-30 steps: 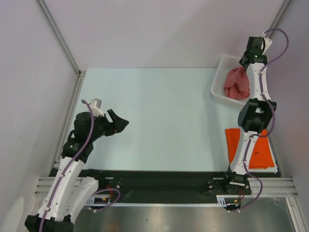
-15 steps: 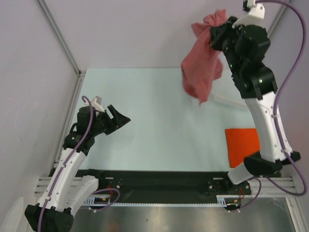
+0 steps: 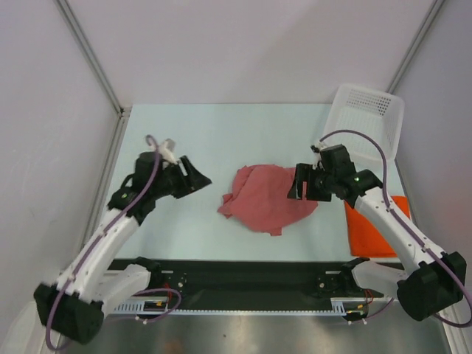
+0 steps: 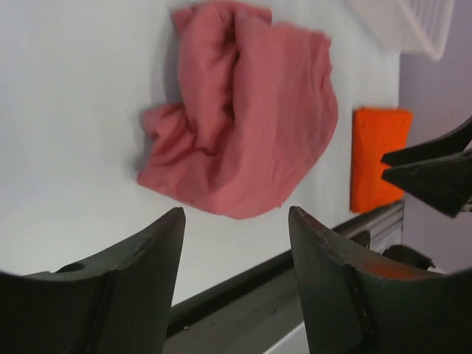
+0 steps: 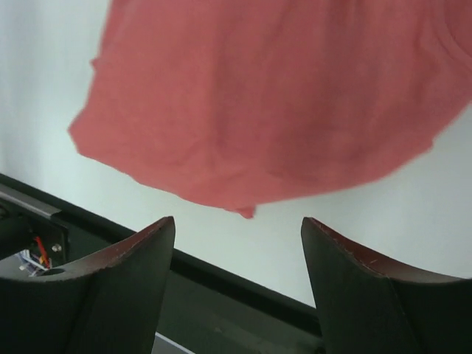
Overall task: Fold and stack the t-shirts
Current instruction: Move the tshirt to the center of the board, then flatten the tshirt out
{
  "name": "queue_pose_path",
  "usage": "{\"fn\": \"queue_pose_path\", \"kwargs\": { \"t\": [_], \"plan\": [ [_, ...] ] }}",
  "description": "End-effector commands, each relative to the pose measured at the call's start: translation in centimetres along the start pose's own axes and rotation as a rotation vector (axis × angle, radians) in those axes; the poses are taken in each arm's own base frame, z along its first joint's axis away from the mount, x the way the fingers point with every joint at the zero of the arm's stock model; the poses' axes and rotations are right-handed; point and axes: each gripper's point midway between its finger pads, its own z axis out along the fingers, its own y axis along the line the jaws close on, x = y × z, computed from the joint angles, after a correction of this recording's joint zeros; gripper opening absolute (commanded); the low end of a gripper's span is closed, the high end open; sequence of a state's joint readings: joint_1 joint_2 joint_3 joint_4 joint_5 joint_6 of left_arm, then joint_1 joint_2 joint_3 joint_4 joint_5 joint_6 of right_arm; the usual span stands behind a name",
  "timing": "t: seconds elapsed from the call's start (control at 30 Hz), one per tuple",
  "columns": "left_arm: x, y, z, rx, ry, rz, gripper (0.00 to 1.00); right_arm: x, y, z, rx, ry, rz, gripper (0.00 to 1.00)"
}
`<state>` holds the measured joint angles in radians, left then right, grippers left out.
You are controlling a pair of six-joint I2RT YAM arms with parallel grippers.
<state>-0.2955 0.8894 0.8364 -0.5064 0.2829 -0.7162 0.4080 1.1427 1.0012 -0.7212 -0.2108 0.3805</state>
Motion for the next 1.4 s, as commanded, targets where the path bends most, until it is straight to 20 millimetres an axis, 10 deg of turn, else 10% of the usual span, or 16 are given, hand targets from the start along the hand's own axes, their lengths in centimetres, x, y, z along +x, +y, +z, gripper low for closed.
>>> {"fn": "queue_pose_path", "kwargs": {
  "t": [0.0, 0.07, 0.27, 0.4, 0.53, 0.7, 0.93, 1.1, 1.37],
  "plan": [
    [2.6, -3.7, 4.8, 0.046, 0.174, 0.152, 0.65, -0.8, -1.3, -1.9, -0.024, -0.044, 0.022, 0.76],
    [3.0, -5.6, 6.2, 0.084, 0.223, 0.204, 0.67, -1.1, -2.8, -1.1, -0.005, -0.022, 0.071, 0.77],
    [8.9, -1.1, 10.0, -0.028, 0.482, 0.179, 0.63, -0.5, -6.1, 2.2, -0.002, 0.090, 0.184, 0.84],
    [10.3, 0.7, 9.4, -0.046, 0.499, 0.234, 0.95, 0.2, -7.9, 4.7, 0.031, 0.140, 0.162, 0.89],
    [11.8, 0.7, 10.4, 0.004, 0.545, 0.244, 0.91, 0.2, -9.8, 6.9, 0.090, 0.181, 0.162, 0.90],
    [13.2, 1.5, 12.4, -0.011, 0.602, 0.233, 0.67, 0.5, -11.7, 9.7, 0.178, 0.256, 0.222, 0.84],
    [11.3, 1.9, 12.6, -0.075, 0.554, 0.313, 0.02, 1.0, -11.0, 11.4, 0.175, 0.289, 0.191, 0.07],
    [5.9, 1.8, 9.4, -0.196, 0.375, 0.412, 0.00, -1.0, -7.7, 8.0, 0.153, 0.233, 0.075, 0.00],
    [-0.5, -1.0, -4.2, -0.209, 0.036, 0.470, 0.03, -0.8, -2.0, -4.7, 0.074, 0.041, -0.036, 0.00]
  ]
}}
